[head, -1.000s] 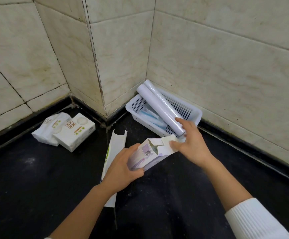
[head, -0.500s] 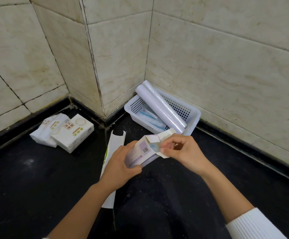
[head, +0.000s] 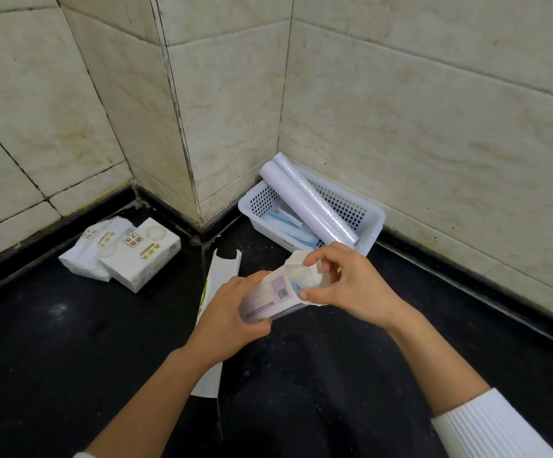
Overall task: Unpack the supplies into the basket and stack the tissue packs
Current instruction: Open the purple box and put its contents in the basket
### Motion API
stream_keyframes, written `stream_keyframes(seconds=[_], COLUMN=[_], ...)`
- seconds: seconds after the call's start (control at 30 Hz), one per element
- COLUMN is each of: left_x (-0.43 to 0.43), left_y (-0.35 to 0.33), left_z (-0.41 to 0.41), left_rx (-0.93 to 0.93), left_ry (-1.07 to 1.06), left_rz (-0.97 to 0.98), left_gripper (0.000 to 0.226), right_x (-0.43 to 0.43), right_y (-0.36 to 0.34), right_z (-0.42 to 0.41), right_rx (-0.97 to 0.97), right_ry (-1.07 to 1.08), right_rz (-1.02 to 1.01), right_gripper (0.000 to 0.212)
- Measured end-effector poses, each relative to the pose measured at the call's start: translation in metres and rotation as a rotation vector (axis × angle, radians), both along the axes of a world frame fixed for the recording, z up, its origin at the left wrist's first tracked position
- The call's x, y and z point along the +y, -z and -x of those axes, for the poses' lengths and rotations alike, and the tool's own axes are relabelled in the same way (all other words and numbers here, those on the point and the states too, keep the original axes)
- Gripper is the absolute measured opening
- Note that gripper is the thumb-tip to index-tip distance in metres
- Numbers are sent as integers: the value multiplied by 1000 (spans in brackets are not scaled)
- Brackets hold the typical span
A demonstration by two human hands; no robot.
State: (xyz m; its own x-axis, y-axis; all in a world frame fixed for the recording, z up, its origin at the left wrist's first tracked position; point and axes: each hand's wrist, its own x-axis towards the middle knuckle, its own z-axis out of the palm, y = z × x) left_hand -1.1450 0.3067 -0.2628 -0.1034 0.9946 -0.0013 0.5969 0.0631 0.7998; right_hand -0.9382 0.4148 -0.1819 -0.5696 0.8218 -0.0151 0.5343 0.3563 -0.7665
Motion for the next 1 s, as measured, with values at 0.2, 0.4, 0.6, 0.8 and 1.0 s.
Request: stream_keyframes(seconds=[0.2,0.4,0.6,0.8,1.0], left_x=[0,6,11,19,24], left_y=[-4,-13,-18,-26,-28], left_z=[2,2,0,15,33], left_rx=[131,280,364,476,593], left_ry=[45,62,68,28,-15], left_rz=[-19,-66,-90,-138,-129], left_gripper=[73,71,71,71,73], right_x=[-2,-4,-4,7,28], right_y=[2,5,15,9,9], right_z=[3,7,4,-13,-44], right_rx=[-176,-191,-153,40,118], right_ry=[-46,-28,-36,56,137], right_rz=[47,24,43,114,302], right_gripper=[63,10,15,24,7])
